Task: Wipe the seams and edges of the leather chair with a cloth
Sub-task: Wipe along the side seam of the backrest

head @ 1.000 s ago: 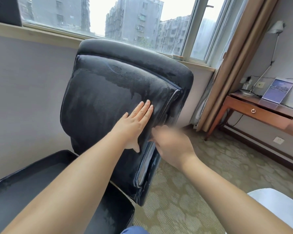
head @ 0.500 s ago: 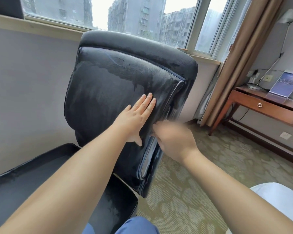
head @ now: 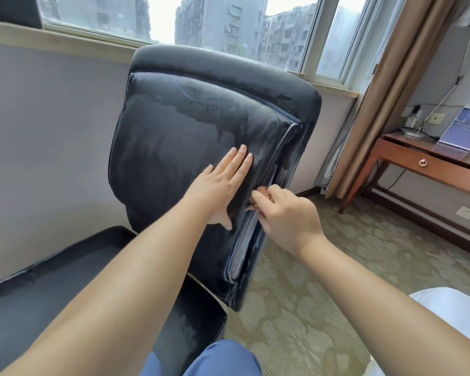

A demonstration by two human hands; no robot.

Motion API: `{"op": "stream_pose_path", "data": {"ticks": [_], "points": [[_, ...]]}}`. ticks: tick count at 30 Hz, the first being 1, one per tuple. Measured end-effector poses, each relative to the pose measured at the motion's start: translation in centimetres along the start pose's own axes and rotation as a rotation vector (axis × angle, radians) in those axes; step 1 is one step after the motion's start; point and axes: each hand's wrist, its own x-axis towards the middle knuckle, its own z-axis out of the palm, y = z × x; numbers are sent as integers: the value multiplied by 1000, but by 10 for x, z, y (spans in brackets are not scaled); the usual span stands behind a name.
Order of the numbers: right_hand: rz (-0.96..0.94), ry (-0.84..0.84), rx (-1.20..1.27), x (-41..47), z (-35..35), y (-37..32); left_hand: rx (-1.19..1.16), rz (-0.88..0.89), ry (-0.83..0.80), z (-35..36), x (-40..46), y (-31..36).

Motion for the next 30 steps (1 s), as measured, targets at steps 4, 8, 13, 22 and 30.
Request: {"op": "stream_pose_path", "data": {"ticks": [4,8,13,22,30], "points": [[-67,2,-2,-17,10,-15,-23,3,9,2,-2,0],[-123,-21,-25,-24,15,-24,-19,8,16,4,-2,-1],[-30,19,36,-13,8,-12,-4,20,22,5,-1,-4],[-137,4,54,-25,15,-22,-38,16,31,10,0,-5],[-140,-67,86,-27,16,-25,-42,16,37,9,-1,-5]]}}
